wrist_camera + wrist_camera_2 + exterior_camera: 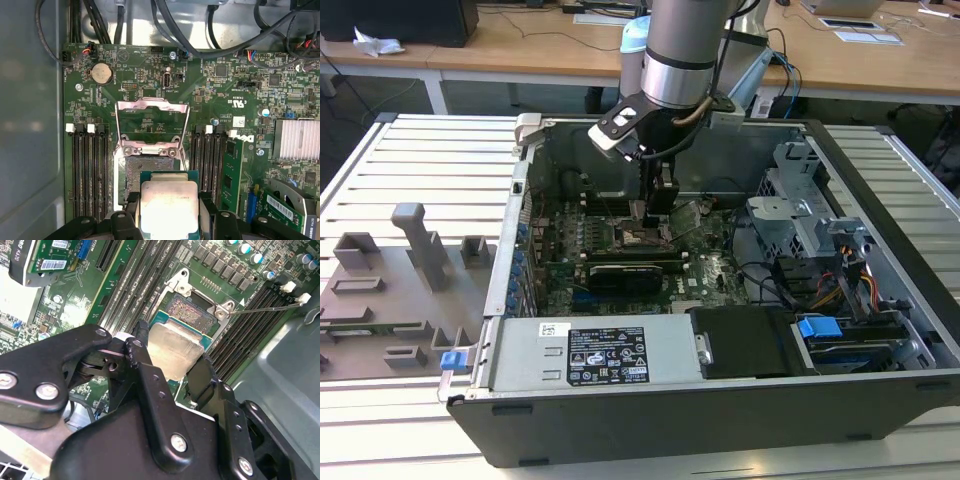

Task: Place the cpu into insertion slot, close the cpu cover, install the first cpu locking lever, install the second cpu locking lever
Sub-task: 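Place the cpu into insertion slot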

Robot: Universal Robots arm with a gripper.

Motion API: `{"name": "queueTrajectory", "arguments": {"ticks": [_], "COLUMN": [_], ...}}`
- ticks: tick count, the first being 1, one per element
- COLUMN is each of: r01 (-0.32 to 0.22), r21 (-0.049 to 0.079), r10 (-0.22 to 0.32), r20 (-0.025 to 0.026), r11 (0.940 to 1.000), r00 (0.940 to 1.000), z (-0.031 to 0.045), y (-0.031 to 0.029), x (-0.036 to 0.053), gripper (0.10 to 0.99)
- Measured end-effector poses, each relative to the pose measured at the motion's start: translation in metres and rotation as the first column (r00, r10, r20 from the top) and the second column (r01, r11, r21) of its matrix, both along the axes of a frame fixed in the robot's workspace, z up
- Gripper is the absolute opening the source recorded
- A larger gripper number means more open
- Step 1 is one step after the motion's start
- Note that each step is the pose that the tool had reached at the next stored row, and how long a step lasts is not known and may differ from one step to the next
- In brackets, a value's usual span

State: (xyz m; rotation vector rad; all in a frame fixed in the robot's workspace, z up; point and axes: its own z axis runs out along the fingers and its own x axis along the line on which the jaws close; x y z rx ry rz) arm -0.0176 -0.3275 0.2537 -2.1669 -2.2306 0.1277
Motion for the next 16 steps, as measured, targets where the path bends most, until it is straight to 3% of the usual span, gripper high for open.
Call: {"name": "queueTrajectory", "arguments": {"ticks": [6, 12, 16], "r01": [0.000, 0.000, 0.000], "r21": [0.000, 0.000, 0.000], "r10": [0.000, 0.000, 0.000], "r20": [0.0000, 0.0000, 0.0000], "r11": [1.0000, 1.0000, 1.0000], "r00": [1.0000, 1.0000, 1.0000], "z": [0.0000, 0.0000, -0.0008], "y": [0.0023, 0.0117, 0.0121], "x": [0.0000, 0.0000, 0.0000], "gripper": [0.545, 0.545, 0.545]}}
